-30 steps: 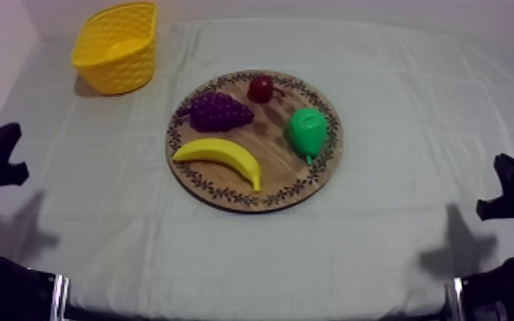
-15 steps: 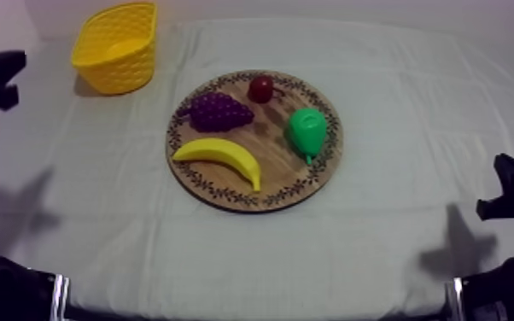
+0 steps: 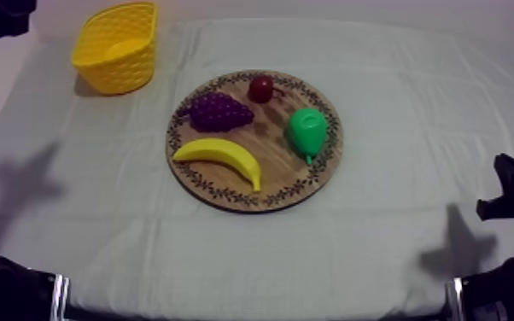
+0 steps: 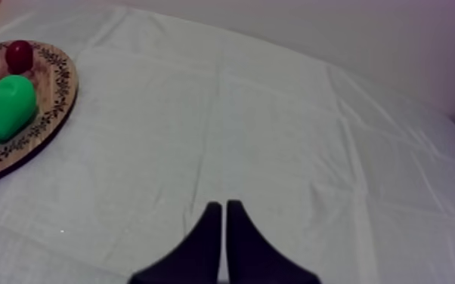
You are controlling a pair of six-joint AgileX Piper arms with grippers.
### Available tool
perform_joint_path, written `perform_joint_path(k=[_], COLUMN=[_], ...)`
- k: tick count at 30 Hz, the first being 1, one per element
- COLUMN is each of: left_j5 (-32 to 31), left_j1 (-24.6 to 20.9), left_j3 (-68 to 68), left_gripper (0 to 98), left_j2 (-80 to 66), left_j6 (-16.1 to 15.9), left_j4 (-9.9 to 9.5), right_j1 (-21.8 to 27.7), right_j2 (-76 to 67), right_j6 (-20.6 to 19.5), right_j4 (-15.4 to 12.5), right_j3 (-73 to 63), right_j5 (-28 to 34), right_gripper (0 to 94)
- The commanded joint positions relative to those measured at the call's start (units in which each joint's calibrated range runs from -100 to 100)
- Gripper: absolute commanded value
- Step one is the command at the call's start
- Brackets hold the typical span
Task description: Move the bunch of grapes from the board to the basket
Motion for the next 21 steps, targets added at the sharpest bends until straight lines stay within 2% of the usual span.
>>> perform_joint_path(k=[1, 21], left_j5=[0.16, 0.34], left_j1=[0.19, 3.16], left_j3=[-2.06, -19.61], left_gripper=[0.0, 0.0], left_j2=[2.80, 24.37], left_j6=[-0.19, 0.04], left_j4=[-0.09, -1.18], right_j1=[0.00, 0.00], right_j2=[-0.02, -0.02], right_j6=[0.00, 0.00], right_j4=[0.01, 0.01], right_j3=[-0.01, -0.01], right_j5=[0.01, 0.01], right_gripper=[0.5, 0.5])
